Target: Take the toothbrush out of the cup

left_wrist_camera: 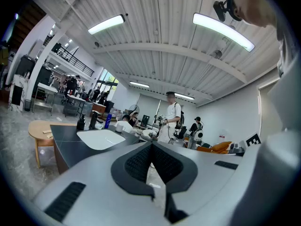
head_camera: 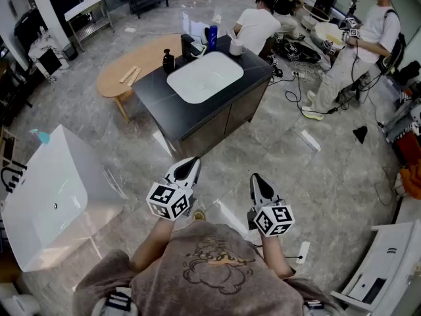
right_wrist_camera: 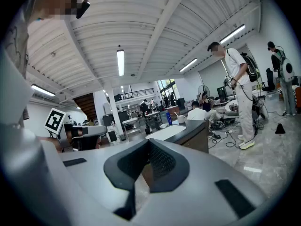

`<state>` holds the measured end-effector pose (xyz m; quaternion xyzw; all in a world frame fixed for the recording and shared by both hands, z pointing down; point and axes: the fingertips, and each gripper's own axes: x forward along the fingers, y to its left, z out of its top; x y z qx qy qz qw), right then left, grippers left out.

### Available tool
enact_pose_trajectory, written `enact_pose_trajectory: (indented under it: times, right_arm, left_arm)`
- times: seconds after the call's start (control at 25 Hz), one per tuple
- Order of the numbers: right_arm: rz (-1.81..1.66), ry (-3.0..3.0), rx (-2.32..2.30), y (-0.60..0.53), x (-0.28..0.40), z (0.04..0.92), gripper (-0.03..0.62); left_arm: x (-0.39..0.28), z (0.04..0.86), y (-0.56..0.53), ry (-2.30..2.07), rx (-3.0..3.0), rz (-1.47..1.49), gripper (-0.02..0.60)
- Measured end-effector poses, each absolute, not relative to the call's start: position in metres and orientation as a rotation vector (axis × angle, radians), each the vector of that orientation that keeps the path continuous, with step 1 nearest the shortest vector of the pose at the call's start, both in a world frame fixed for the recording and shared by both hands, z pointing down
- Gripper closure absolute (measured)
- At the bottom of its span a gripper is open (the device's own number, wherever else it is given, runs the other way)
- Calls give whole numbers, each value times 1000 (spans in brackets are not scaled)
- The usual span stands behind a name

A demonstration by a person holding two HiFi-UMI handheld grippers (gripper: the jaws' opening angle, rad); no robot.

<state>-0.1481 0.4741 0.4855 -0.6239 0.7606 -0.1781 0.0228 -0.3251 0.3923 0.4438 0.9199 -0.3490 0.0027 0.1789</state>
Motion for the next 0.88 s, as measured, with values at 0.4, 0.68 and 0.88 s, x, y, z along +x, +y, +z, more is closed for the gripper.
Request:
enact_pose_trajectory:
  times: [0.4,0.68,0.88]
  right_arm:
    - [-532,2353,-1945,457,-158,482,591]
    - [-532,2306,-1978,445,-160,484,589]
    - [-523,2249,-2036,436,-164,488,591]
  left_arm:
    - [-330,441,377,-979,2609,0,561]
    - [-334,441,363,-949,2629,1,561]
    - [-338,447,347,-901,2654,11,561]
